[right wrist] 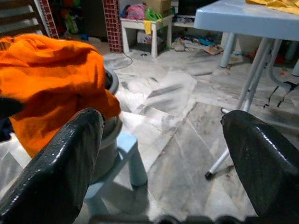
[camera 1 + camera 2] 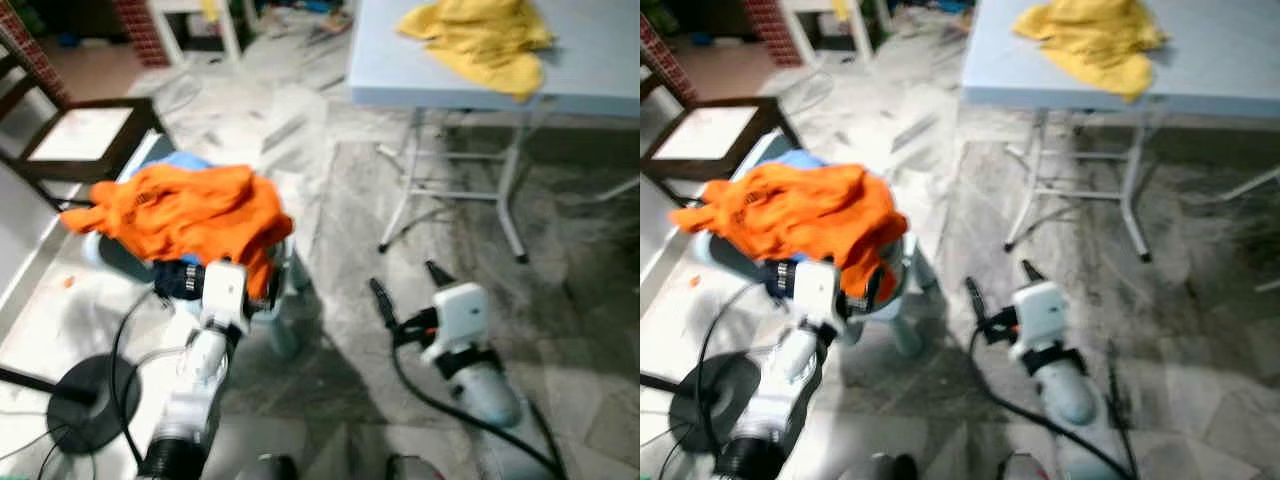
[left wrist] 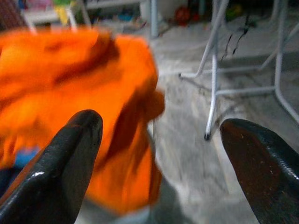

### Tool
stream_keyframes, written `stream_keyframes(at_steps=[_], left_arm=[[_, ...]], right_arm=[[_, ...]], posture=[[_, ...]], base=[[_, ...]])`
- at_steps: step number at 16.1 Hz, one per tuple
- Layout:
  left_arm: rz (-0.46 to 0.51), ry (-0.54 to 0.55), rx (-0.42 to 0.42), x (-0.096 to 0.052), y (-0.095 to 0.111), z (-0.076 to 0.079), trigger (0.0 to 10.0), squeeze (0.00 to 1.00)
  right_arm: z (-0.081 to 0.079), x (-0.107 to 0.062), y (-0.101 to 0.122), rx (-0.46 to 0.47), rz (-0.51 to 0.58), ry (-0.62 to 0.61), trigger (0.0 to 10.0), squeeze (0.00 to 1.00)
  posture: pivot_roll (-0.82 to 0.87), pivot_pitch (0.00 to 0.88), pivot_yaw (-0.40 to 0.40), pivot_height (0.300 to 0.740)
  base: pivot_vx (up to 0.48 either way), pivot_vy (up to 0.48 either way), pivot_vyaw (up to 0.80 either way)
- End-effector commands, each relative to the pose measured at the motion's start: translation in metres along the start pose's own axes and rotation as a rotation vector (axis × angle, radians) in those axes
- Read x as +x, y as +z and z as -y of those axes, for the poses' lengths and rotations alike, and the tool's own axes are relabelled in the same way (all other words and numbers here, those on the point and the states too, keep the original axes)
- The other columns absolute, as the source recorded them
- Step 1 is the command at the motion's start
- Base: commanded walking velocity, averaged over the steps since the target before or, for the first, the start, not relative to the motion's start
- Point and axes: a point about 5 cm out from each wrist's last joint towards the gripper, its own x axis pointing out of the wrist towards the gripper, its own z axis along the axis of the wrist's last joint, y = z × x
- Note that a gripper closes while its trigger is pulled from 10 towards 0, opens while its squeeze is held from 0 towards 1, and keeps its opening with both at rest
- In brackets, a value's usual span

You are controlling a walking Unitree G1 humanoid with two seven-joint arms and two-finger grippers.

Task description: Hang hanger

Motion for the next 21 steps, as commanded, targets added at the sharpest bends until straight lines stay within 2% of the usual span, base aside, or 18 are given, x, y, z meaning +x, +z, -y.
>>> stream_keyframes(at_steps=[1,3,6,9,11,13,16,19,21], left_arm=[[0.022,-0.007,-0.001,-0.003,0.003,0.003,10.0,0.00],[0.080,-0.003,0.006,-0.008,0.017,-0.009,10.0,0.00],[0.077,0.056,0.013,-0.016,0.013,-0.020,10.0,0.00],[0.090,0.042,0.005,-0.024,0.016,-0.012,10.0,0.00],[0.100,0.069,0.001,-0.022,0.020,-0.015,10.0,0.00],[0.112,0.082,-0.003,-0.019,0.023,-0.014,10.0,0.00],[0.109,0.082,-0.005,-0.017,0.026,-0.013,10.0,0.00],[0.106,0.055,-0.007,-0.017,0.025,-0.010,10.0,0.00],[0.110,0.033,-0.008,-0.015,0.026,-0.005,10.0,0.00]], right_arm=[[0.003,-0.002,-0.001,0.006,-0.007,-0.009,10.0,0.00],[-0.002,0.005,0.013,-0.021,0.037,0.058,10.0,0.00],[0.000,0.014,0.003,-0.019,0.032,0.073,10.0,0.00],[-0.003,0.022,0.009,0.011,0.055,0.073,10.0,0.00],[-0.013,0.031,0.012,0.012,0.068,0.131,10.0,0.00],[-0.015,0.037,0.015,0.013,0.082,0.151,10.0,0.00],[-0.011,0.042,0.016,0.031,0.077,0.117,10.0,0.00],[-0.013,0.040,0.014,0.025,0.073,0.114,10.0,0.00],[-0.015,0.039,0.013,0.027,0.077,0.110,10.0,0.00]], posture=[[-0.06,0.201,0.024,0.740],[-0.03,0.205,0.019,0.740],[0.04,0.210,0.018,0.740],[0.07,0.203,-0.004,0.740],[0.09,0.216,-0.029,0.740],[0.10,0.221,-0.038,0.740],[0.09,0.225,-0.041,0.740],[0.08,0.227,-0.034,0.740],[0.08,0.226,-0.024,0.740]], base=[[0.000,0.000,0.00],[0.000,0.000,0.00],[0.196,0.000,0.46],[0.303,0.000,0.77],[0.315,0.000,0.65],[0.311,0.000,0.00],[0.287,0.000,-0.17],[0.264,0.000,-0.64],[0.341,0.000,0.00]])
